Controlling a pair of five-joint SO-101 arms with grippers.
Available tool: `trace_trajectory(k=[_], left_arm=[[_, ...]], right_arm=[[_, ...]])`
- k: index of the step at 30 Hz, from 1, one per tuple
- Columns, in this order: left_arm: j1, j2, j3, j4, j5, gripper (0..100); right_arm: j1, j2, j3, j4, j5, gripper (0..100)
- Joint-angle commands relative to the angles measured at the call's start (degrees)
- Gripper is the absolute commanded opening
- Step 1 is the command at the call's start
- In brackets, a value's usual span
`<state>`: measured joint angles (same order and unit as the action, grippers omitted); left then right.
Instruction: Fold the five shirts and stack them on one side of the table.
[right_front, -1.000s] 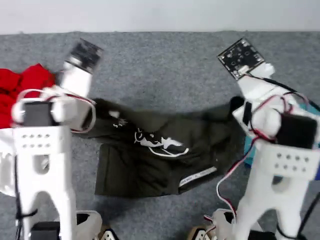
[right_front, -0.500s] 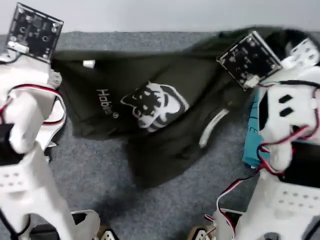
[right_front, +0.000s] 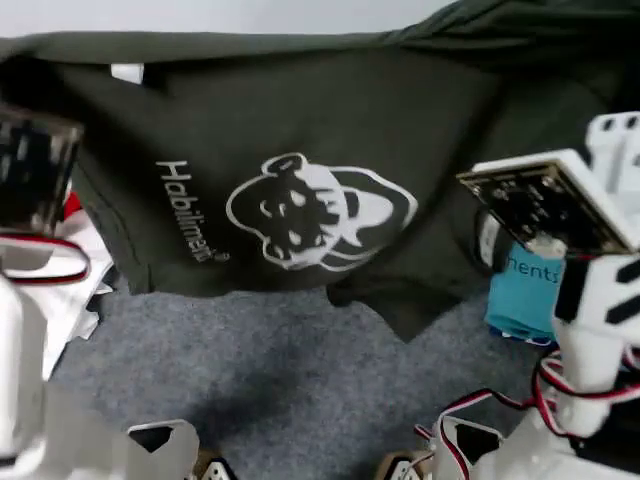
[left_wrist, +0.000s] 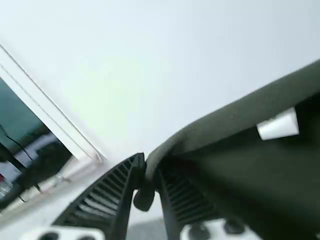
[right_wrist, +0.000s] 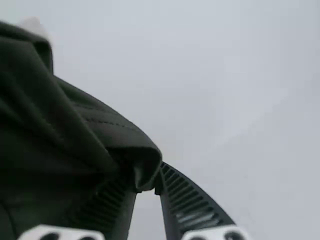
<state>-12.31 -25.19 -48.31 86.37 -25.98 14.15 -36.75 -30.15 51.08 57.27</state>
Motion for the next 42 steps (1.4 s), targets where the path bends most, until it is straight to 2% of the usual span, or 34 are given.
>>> trace_trajectory(k=[1, 6, 11, 18, 21, 24, 28, 42], left_arm=[[-0.97, -0.88, -5.76, 0.26, -3.16, 2], [-0.97, -0.88, -11.74, 6.24, -3.96, 2], [-0.88, -0.26, -12.00, 11.96, -3.96, 2], [-0.79, 2.99, 6.90, 12.92, -4.31, 2], [-0.44, 5.27, 17.98, 12.48, -8.97, 2], [-0.79, 9.49, 28.88, 6.33, -12.04, 1], [-0.79, 15.47, 37.23, -4.57, -12.22, 1], [-0.44, 35.69, 38.37, -31.65, -12.04, 1]], right_arm=[[5.14, -1.71, -3.69, 0.48, 0.35, 1.0], [6.37, -6.55, -4.04, 7.08, 0.35, 1.0], [6.46, -5.85, -3.60, 12.18, 0.35, 1.0], [-0.13, 4.62, 4.04, 13.32, 0.44, 1.0], [-4.09, 9.63, 9.85, 12.88, 0.44, 1.0], [-6.90, 14.90, 13.54, 12.26, 0.26, 1.0], [-9.27, 21.58, 16.44, 5.67, 0.18, 1.0], [-12.53, 41.71, 17.32, -19.47, 0.18, 1.0]])
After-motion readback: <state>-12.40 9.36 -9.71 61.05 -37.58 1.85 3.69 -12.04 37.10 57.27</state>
